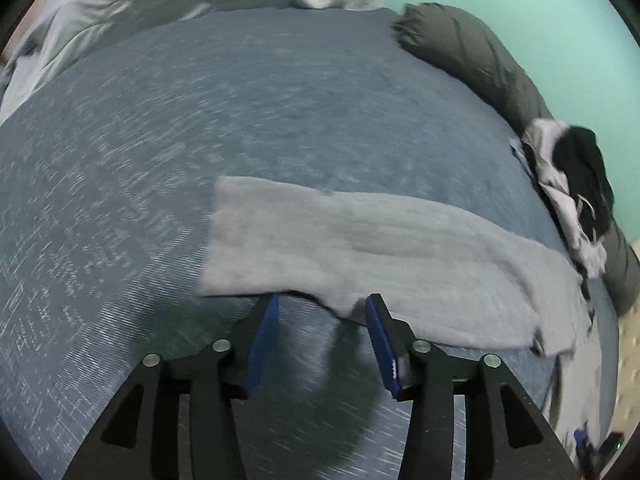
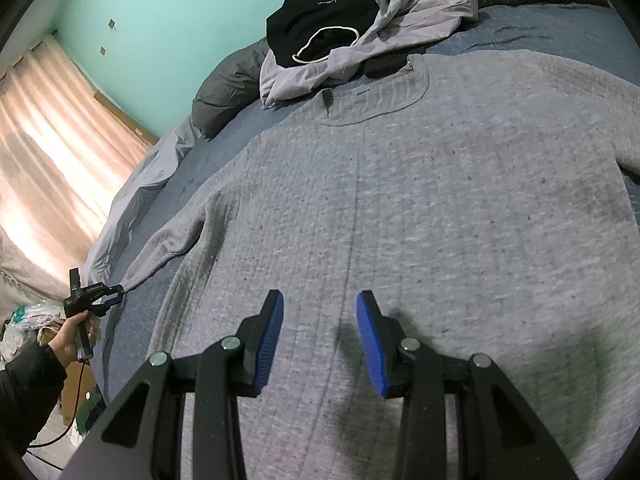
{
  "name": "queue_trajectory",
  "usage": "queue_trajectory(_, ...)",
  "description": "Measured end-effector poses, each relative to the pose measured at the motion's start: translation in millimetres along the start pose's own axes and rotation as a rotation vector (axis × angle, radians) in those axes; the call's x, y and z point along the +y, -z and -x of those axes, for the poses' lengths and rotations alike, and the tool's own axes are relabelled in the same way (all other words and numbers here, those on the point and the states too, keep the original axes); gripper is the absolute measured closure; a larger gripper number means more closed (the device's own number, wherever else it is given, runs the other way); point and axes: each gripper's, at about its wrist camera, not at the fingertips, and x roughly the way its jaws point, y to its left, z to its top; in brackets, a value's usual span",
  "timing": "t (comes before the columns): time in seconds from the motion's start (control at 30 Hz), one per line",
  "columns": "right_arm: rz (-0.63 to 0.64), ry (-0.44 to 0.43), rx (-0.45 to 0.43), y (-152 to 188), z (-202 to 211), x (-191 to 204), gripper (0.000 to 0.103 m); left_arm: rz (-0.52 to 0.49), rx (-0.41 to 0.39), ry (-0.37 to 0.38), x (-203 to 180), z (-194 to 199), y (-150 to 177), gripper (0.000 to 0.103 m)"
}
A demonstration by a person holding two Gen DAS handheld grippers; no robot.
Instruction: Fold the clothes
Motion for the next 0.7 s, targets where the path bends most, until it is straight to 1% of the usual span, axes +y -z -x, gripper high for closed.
queue_trajectory(0.13,0.023,0.016,0.001,1,-1,4,0.065,0.083,-0.032,0.051,16,-5,-5,0.051)
queue_trajectory(0.23,0.035,0.019,0.001,2,-1,6,0.065,0.098,-0.055,0.061,21,-8,-10,0.052)
queue_trajectory(0.27,0.036,0.018,0.002,2,-1,6,0.065,0.105,-0.061,0.061,22,-10,-12,0.054)
queue_trajectory(0.3,0.037,0.017,0.003,2,-1,7,0.065,0.105,-0.065,0.052,22,-10,-15,0.061)
queue_trajectory(0.33,0.038,0.018,0.003,2,-1,7,0.065,0.104,-0.068,0.042,23,-11,-17,0.084)
queue_trajectory(0.37,0.038,0.018,0.004,2,-1,7,0.065,0.1,-0.073,0.033,24,-11,-19,0.1)
queue_trajectory(0.47,0.036,0.02,0.006,2,-2,6,0.065,0.06,-0.102,0.007,26,0,-28,0.099)
queue_trajectory(0.6,0.035,0.022,0.007,2,-2,6,0.065,0.062,-0.15,-0.021,36,18,-42,0.1)
queue_trajectory(0.67,0.037,0.022,0.01,1,-3,6,0.065,0.071,-0.112,-0.042,44,13,-44,0.099)
queue_trajectory(0.7,0.038,0.022,0.011,1,-4,6,0.065,0.06,-0.089,-0.059,45,8,-42,0.099)
